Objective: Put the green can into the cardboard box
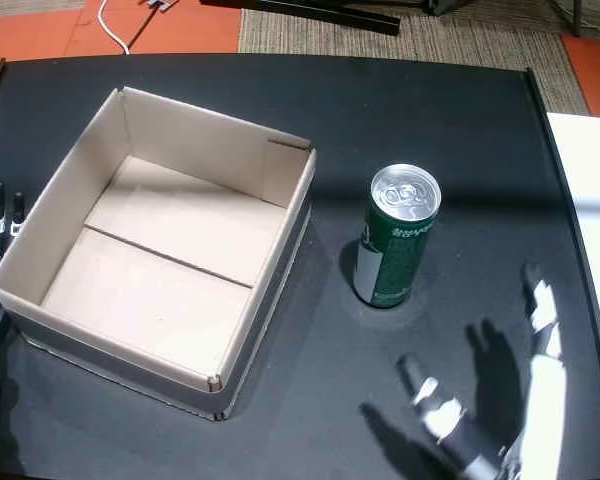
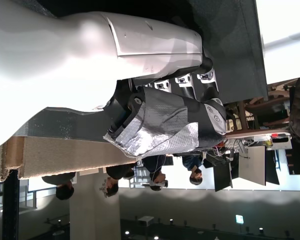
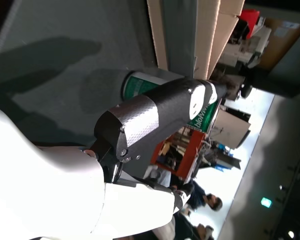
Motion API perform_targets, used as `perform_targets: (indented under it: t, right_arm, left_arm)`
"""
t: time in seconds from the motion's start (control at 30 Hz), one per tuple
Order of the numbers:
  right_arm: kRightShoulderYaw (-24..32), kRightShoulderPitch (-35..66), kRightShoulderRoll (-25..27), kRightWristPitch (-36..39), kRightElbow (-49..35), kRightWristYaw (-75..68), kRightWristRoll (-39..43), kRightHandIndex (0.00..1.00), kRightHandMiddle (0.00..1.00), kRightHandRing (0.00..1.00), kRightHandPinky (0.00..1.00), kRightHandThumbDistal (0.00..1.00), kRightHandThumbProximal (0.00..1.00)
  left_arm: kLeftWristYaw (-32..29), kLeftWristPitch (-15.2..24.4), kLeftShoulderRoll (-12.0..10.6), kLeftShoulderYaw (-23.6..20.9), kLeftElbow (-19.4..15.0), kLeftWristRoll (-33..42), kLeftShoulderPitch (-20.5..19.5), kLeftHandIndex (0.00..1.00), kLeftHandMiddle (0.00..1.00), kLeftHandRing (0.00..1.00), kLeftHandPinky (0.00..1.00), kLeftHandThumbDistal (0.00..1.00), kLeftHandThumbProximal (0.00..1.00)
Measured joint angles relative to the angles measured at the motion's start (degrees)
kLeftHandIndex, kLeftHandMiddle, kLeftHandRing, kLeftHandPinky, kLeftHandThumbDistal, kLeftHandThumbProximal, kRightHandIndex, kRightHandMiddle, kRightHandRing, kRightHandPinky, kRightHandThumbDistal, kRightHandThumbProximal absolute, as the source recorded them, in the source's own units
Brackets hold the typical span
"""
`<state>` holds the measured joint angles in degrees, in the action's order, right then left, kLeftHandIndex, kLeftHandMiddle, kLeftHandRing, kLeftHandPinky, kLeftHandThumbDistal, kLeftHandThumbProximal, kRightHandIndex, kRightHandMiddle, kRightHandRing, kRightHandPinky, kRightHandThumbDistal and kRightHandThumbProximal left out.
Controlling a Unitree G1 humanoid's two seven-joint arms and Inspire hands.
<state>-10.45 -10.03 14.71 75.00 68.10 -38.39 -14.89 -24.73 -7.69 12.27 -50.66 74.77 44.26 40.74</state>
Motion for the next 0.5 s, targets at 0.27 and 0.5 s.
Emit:
perform_targets:
  t: [0.27, 0.5]
  right_arm:
    - [6.97, -2.06, -0.48, -3.34, 0.01, 13.00, 5.20, 1.00, 1.00, 1.00, 1.00, 1.00, 0.48]
    - [11.19, -5.20, -0.19, -7.38, 1.22, 19.65, 5.96, 1.00, 1.00, 1.00, 1.00, 1.00, 0.49]
  left_arm:
    - [-0.06, 0.00, 0.13, 0.23, 0.01, 0.00, -0.04, 0.51, 0.53, 0.65, 0.76, 0.00, 0.58]
    - [-0.10, -0.07, 0.22, 0.26, 0.03, 0.00, -0.03, 0.51, 0.54, 0.65, 0.75, 0.00, 0.59]
